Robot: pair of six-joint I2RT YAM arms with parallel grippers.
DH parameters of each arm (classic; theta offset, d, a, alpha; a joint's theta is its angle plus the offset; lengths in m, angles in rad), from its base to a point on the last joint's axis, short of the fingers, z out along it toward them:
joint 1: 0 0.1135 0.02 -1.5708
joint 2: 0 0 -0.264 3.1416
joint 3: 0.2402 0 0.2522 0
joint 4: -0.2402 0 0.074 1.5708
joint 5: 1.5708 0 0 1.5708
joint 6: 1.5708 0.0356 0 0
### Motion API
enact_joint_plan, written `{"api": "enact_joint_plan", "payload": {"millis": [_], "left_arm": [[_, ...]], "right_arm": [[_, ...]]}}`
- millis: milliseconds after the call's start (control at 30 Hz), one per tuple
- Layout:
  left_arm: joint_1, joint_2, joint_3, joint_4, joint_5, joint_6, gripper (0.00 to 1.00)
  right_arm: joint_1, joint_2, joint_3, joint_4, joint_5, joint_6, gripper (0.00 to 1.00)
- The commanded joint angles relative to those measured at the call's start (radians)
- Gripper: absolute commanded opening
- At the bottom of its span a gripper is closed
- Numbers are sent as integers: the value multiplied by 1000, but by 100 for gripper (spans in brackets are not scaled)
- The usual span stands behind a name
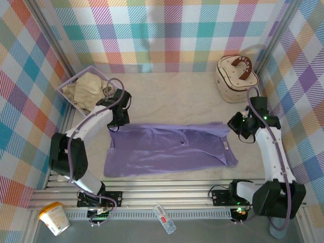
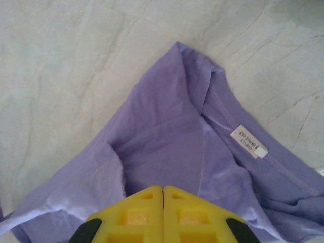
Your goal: Fold and stack the mixed laundry pile
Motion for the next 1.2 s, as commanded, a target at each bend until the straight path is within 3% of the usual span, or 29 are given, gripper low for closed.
{"api": "enact_joint_plan", "payload": {"millis": [0,100,167,200,300,467,567,833,1167], "left_arm": [[-61,-83,-88,-91,-23,-42,9],[-92,-136,-166,-109,-2,-115,27],[-93,-162,-193,-117,-2,-157,43],[-94,-173,-197,-118,-6,-168,50],[-93,-185,-162,-111,-21,-167,58],[-95,-102,-56,-46,36,-130,55],[-96,-37,-44,36,107,-147,52],[-93,151,-46,132,81,-202,47],[-90,203,-112,122,42,-198,46]], "right_arm": [[-4,-71,-56,-16,-121,9,0],[-4,-165,-135,35,-231,25,23],[-3,-223,-166,45,-205,29,49],[-4,-232,-173,55,-188,27,51],[-3,-190,-160,93,-150,25,49],[-4,46,-119,221,-150,14,35],[-4,171,-102,280,-103,14,32],[-4,414,4,352,36,-66,32],[-1,632,98,392,13,-54,35]]}}
